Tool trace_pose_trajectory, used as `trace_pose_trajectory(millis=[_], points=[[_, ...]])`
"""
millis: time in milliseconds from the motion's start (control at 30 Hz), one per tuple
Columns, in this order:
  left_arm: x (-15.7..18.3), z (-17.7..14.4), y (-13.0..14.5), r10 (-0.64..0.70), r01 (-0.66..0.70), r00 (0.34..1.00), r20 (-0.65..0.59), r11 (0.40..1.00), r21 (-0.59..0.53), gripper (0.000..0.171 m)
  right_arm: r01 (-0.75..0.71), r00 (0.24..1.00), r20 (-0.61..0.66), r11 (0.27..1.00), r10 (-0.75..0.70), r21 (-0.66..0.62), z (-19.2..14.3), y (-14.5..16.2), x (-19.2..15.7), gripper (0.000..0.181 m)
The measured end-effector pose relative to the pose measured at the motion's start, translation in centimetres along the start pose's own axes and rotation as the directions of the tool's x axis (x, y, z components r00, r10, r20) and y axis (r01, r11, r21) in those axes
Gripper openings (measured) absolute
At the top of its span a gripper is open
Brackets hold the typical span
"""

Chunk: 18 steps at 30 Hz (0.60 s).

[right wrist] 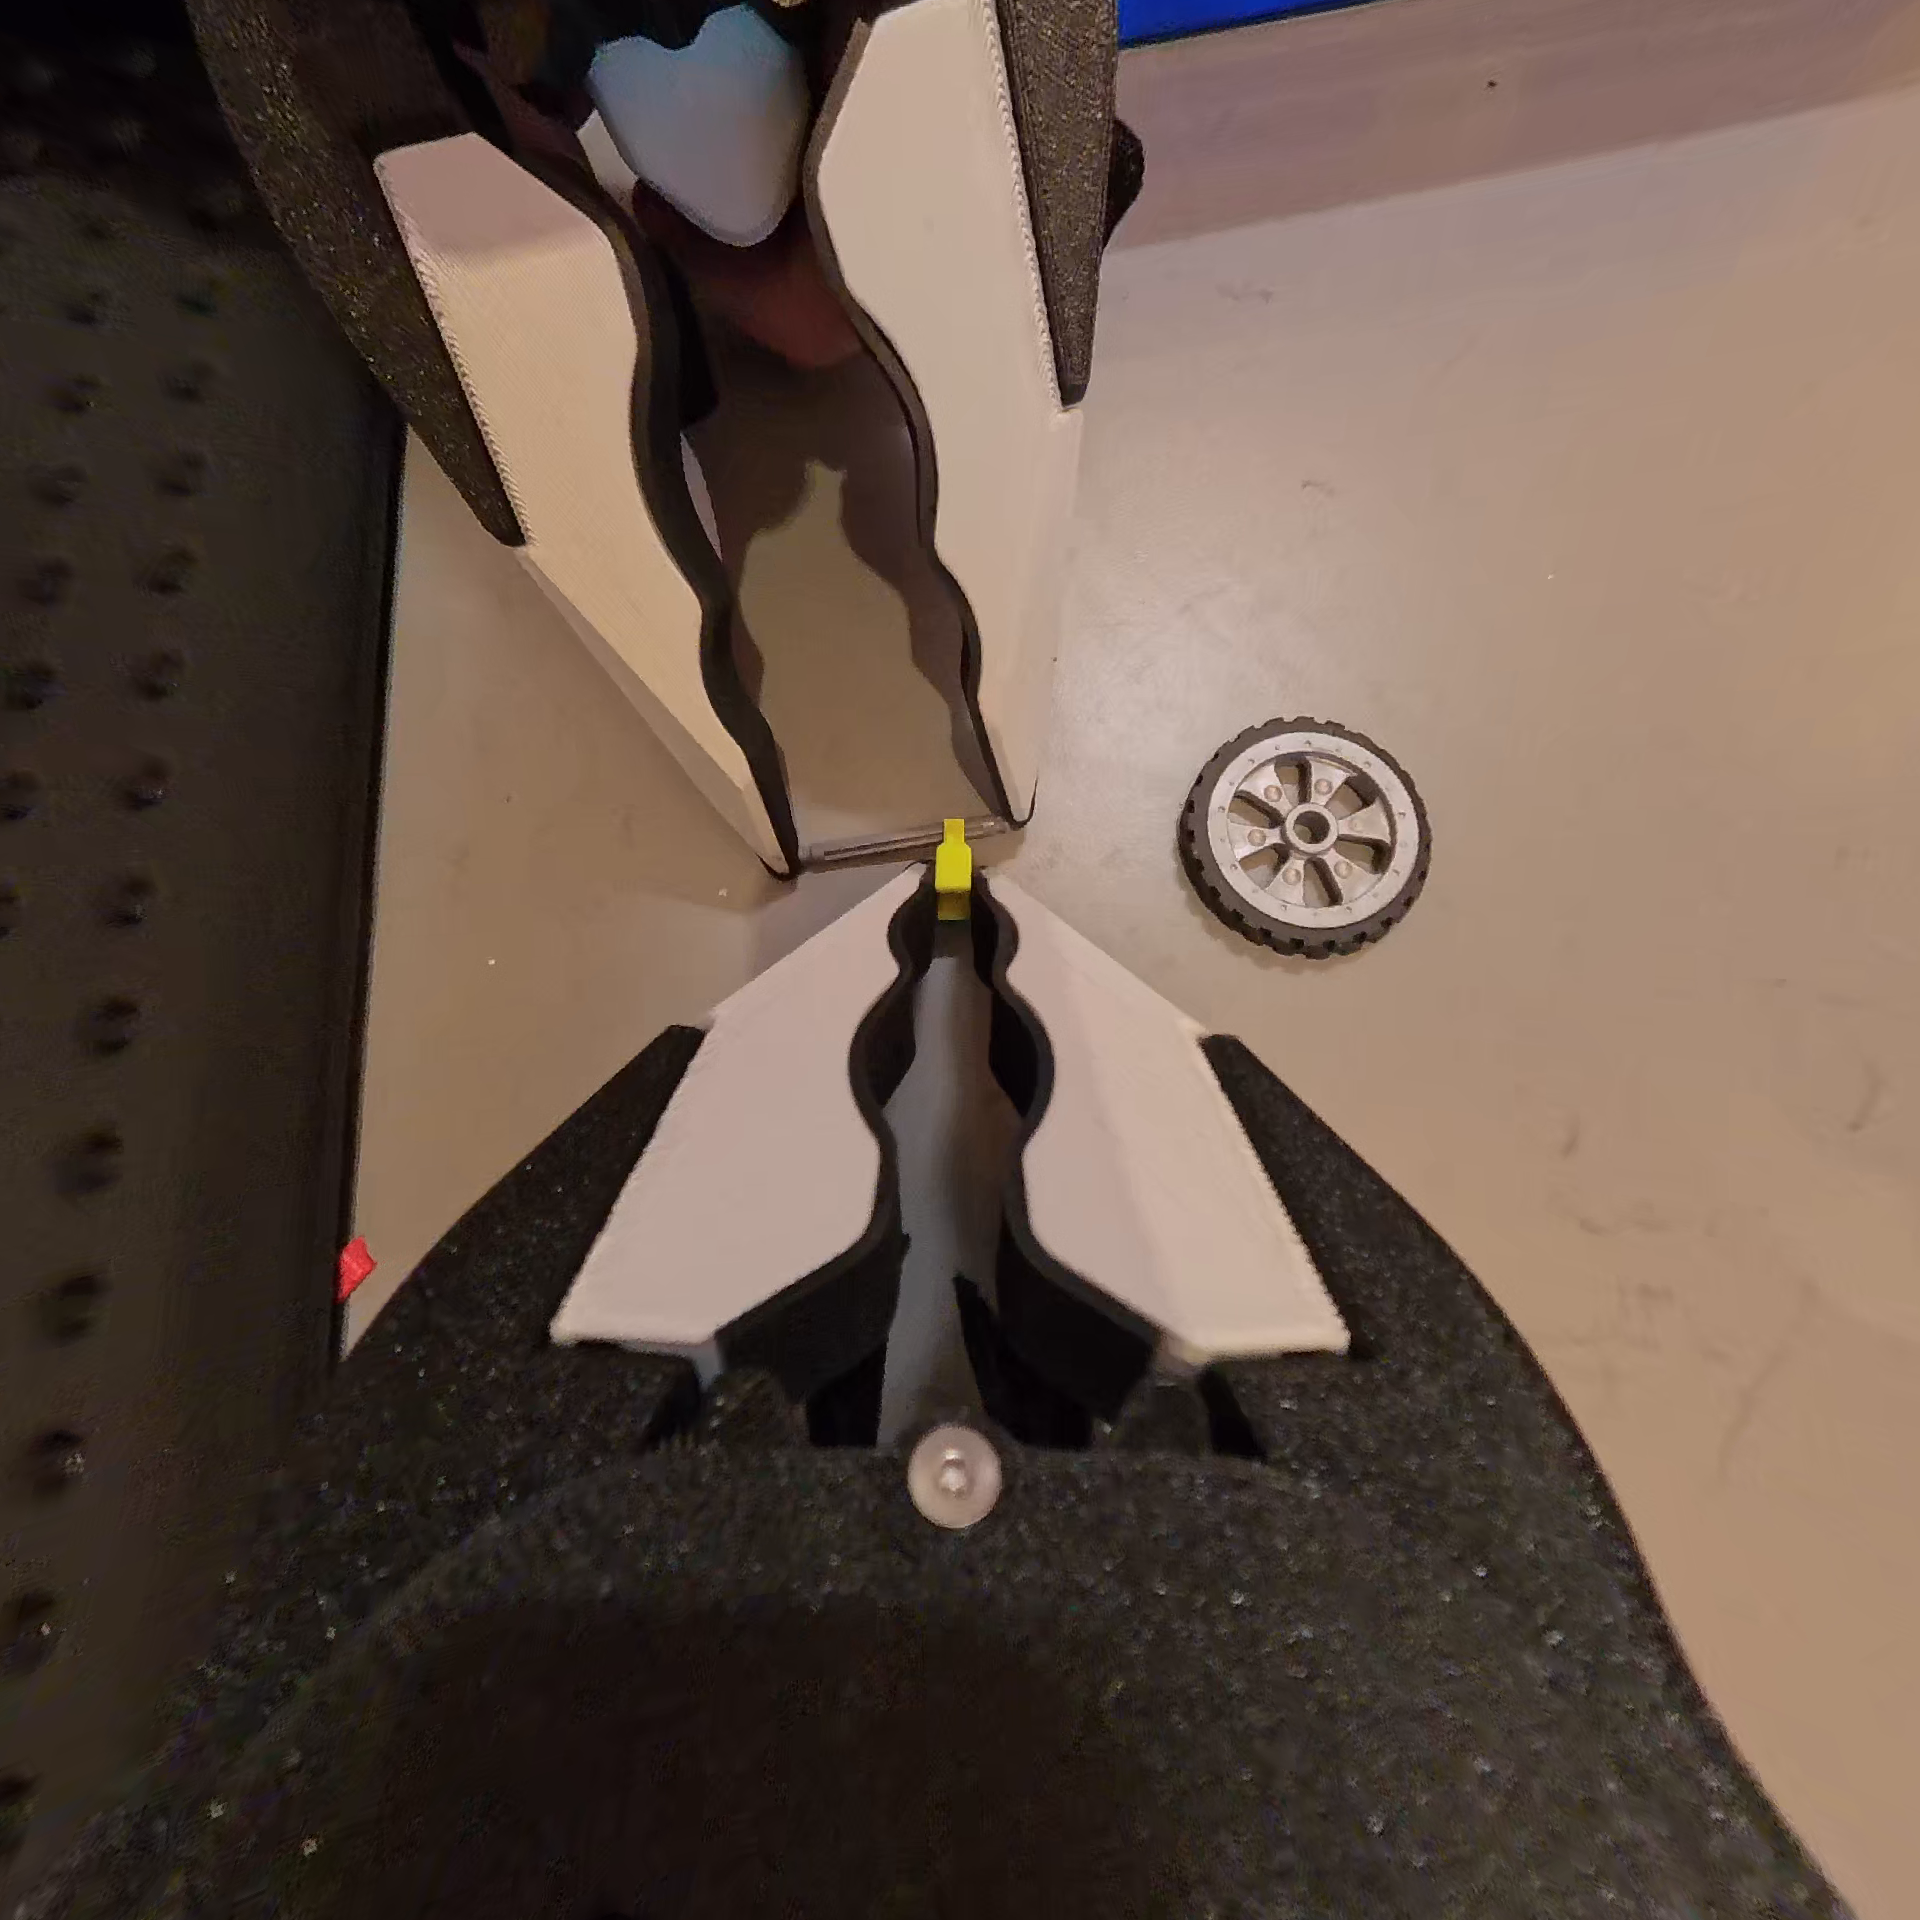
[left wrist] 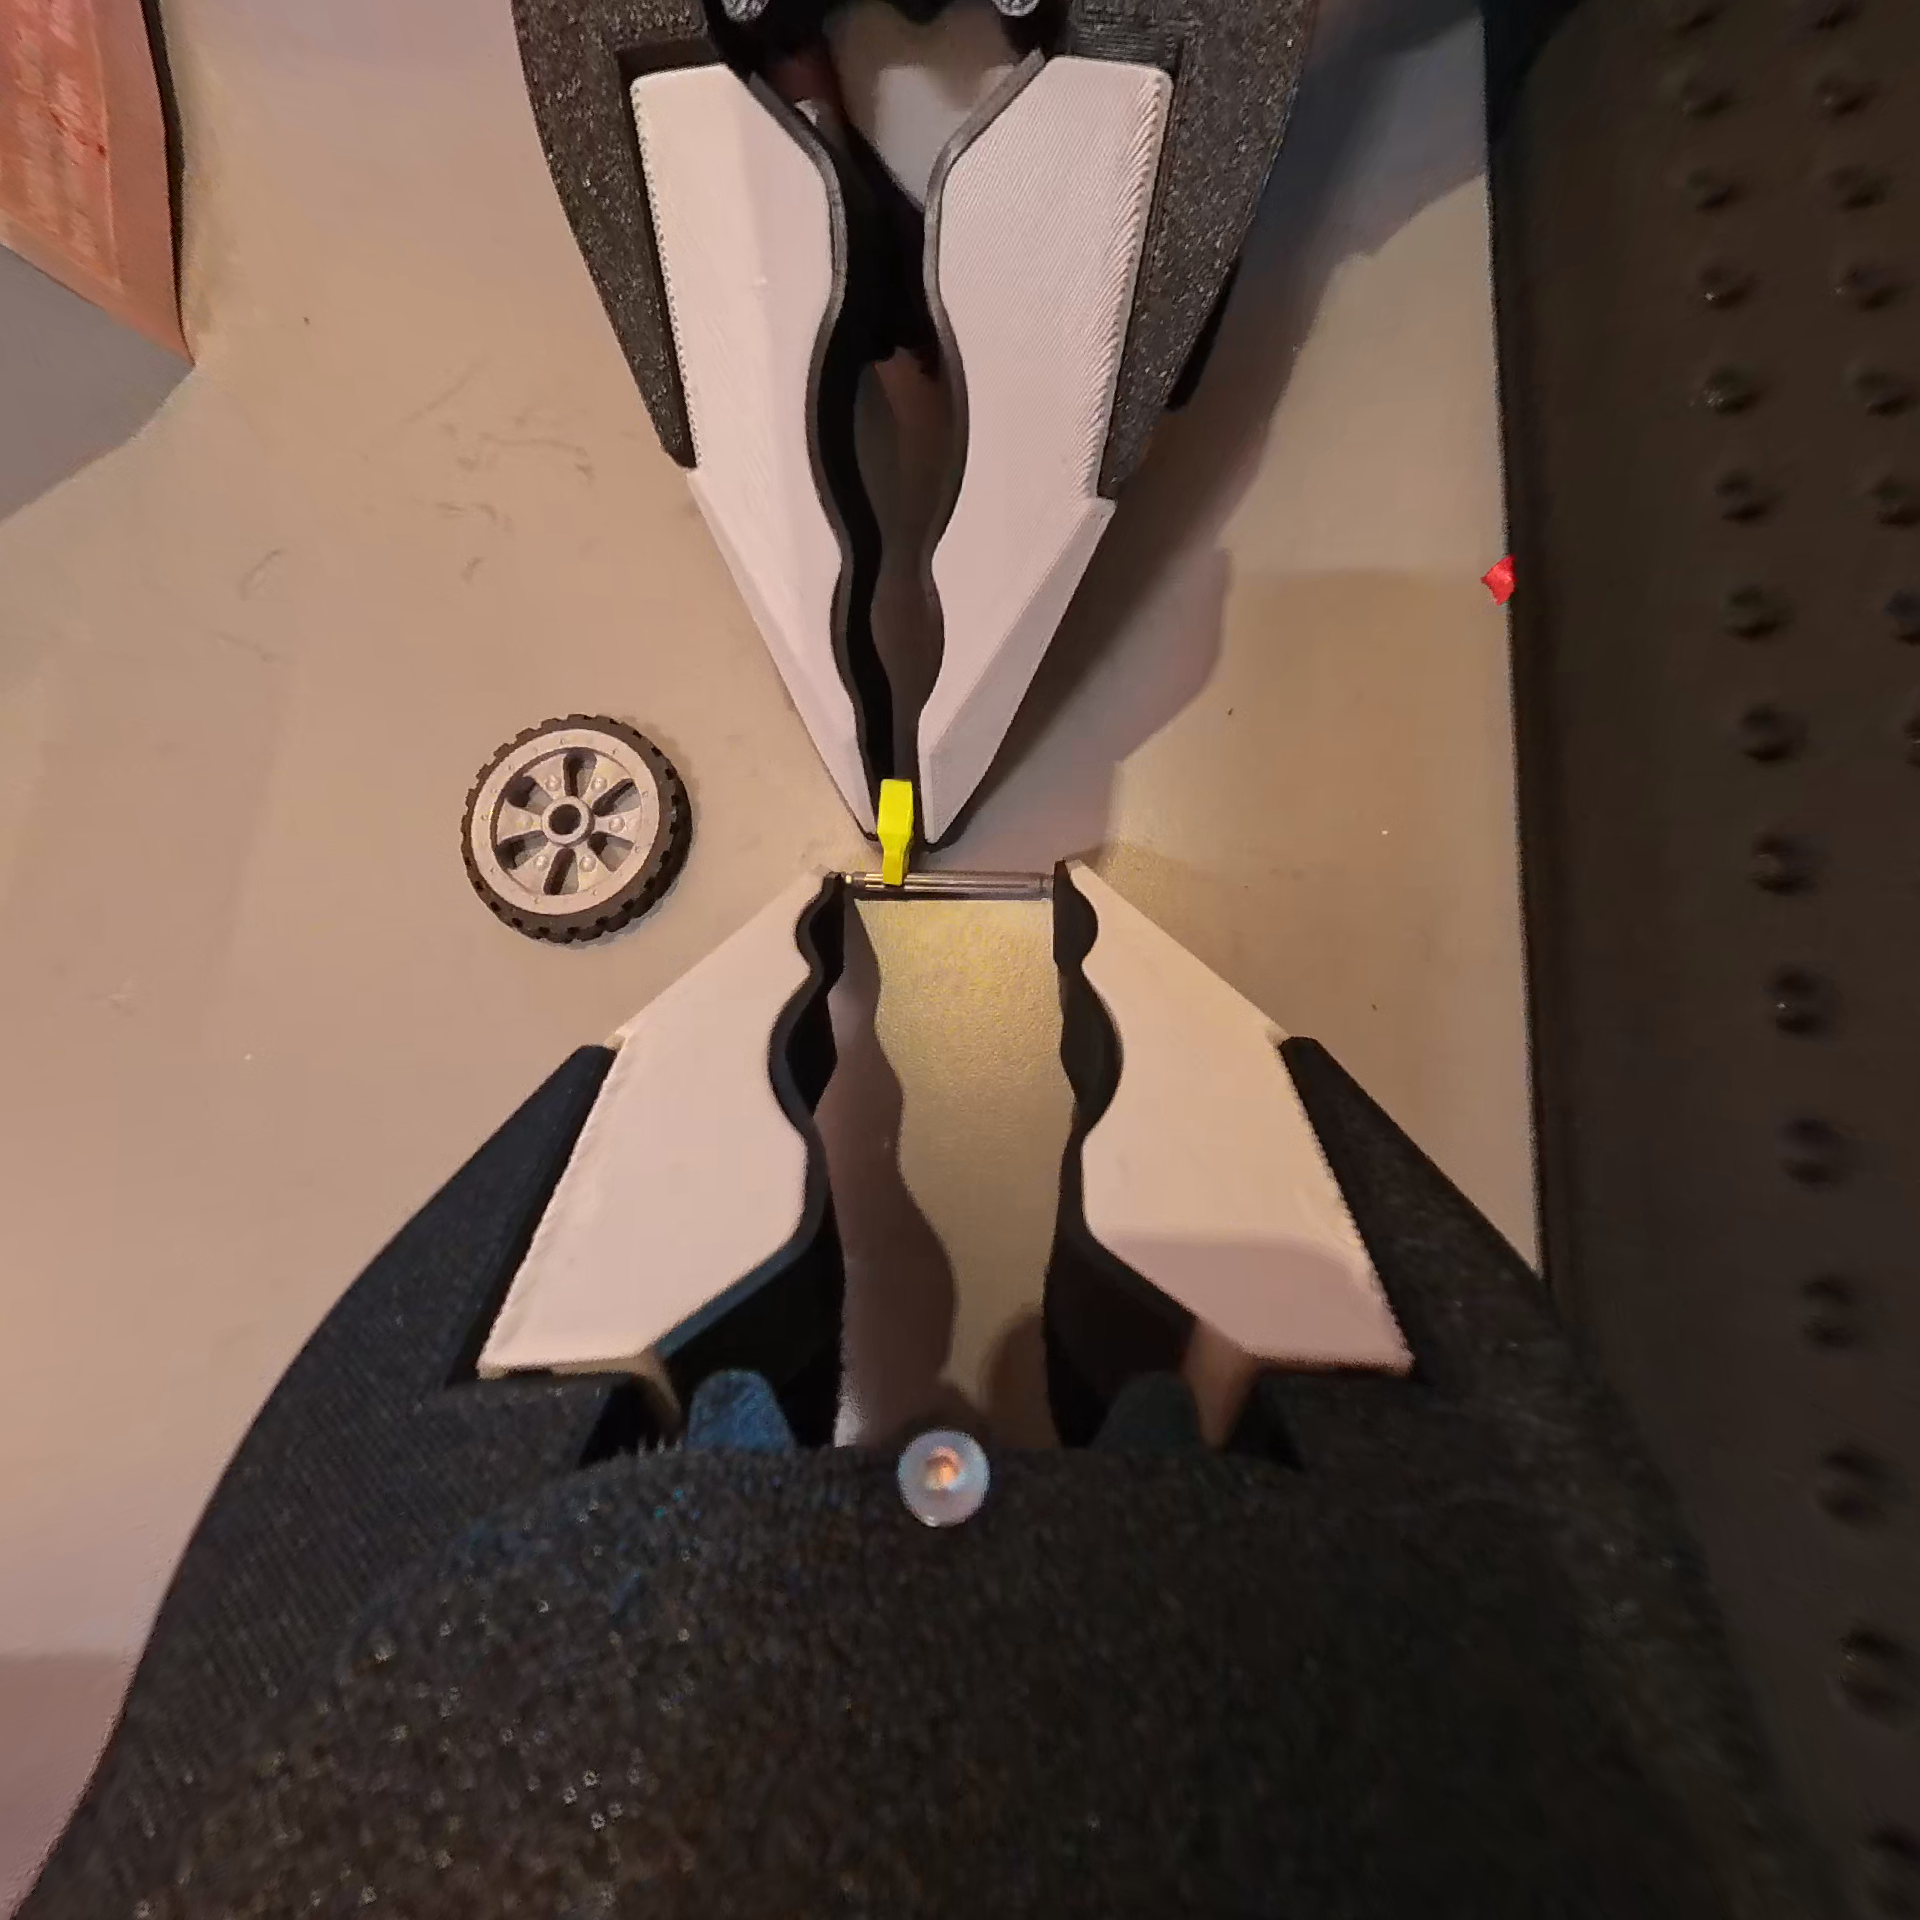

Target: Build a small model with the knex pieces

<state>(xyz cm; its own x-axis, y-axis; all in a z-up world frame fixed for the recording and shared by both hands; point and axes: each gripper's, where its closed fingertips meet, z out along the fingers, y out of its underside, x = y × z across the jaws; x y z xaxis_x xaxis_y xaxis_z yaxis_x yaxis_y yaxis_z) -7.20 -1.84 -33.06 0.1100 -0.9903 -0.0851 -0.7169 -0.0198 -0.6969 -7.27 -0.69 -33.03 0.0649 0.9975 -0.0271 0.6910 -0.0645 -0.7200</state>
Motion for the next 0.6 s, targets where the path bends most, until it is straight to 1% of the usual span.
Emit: trace_pose_trajectory(millis=[300, 367, 467, 600], points=[[0.01, 0.0, 0.03, -0.036, 0.036, 0.999, -0.003, 0.999, 0.008, 0.038, 0.062, 0.998, -0.01, 0.998, -0.062, -0.025, 0.13, -0.06, -0.01, 0.005], [0.0, -0.02, 0.02, -0.033, 0.033, 0.999, 0.002, 0.999, 0.011, 0.038, 0.067, 0.998, -0.01, 0.997, -0.067, -0.045, 0.15, -0.07, -0.02, 0.005], [-0.02, -0.03, -0.01, -0.03, 0.03, 1.0, 0.008, 0.999, 0.014, 0.038, 0.103, 0.994, -0.022, 0.989, -0.106, -0.11, 0.22, -0.08, -0.02, 0.005], [-0.04, -0.03, -0.01, -0.036, 0.036, 0.999, 0.006, 0.999, 0.016, 0.038, 0.125, 0.992, -0.005, 0.98, -0.127, -0.156, 0.25, -0.06, -0.03, 0.005]])
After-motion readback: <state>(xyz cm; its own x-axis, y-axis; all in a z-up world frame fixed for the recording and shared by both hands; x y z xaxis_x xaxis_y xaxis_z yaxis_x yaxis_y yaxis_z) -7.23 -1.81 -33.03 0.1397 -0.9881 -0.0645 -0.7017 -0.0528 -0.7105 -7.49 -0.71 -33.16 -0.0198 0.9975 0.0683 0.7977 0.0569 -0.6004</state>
